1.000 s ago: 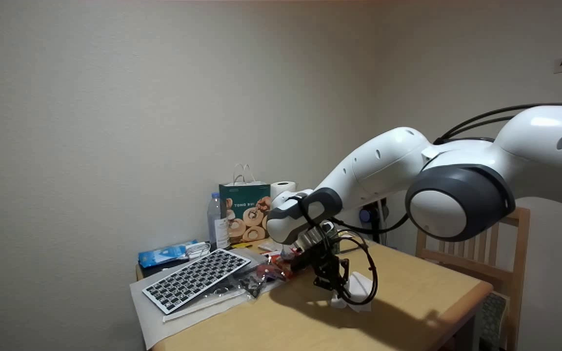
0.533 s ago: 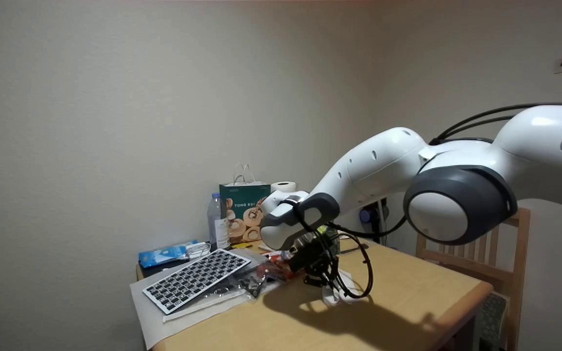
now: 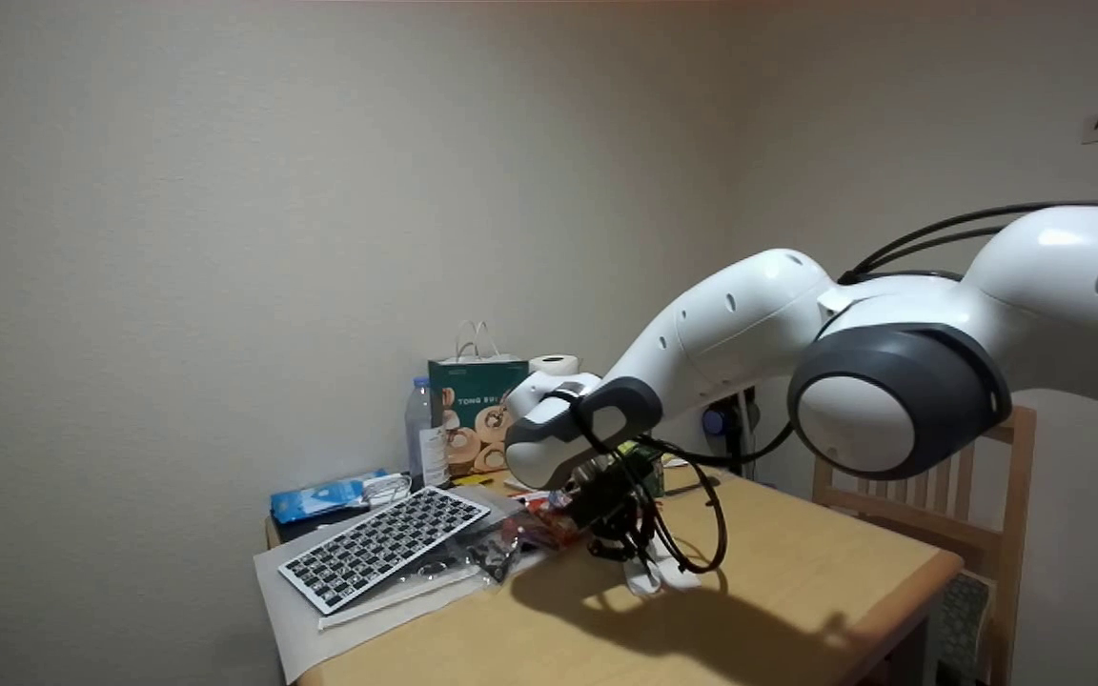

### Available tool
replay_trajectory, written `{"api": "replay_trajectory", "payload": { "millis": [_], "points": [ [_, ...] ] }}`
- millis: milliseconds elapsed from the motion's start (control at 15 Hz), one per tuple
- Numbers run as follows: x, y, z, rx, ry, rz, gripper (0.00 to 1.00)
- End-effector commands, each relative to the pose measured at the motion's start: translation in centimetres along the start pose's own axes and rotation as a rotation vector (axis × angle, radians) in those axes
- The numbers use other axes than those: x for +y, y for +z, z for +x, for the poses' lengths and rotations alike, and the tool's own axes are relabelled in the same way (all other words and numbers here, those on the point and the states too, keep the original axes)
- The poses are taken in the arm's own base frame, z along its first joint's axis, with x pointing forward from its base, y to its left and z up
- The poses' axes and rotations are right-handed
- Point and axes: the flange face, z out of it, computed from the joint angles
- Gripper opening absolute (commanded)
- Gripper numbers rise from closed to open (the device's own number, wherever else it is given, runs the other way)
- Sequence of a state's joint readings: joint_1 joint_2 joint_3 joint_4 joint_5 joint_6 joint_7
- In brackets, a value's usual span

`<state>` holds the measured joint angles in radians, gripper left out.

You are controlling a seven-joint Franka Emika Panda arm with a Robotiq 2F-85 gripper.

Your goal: Use the napkin to wipe the table

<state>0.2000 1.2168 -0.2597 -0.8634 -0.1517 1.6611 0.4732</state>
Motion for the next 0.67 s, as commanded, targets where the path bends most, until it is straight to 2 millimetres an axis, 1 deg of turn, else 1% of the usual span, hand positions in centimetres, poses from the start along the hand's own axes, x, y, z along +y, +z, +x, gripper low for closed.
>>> {"api": "replay_trajectory", "payload": {
  "millis": [0, 200, 267, 333, 600],
  "points": [
    [-2.4, 2.9, -0.8, -0.046, -0.172, 0.044, 0.0],
    [-2.6, 3.6, -1.4, -0.077, -0.272, 0.036, 0.0],
    [-2.1, 3.4, -1.8, -0.09, -0.192, -0.037, 0.0],
    [-0.1, 0.1, -0.3, -0.017, -0.189, -0.006, 0.0],
    [-0.2, 0.0, -0.3, -0.016, -0.188, -0.01, 0.01]
  ]
}}
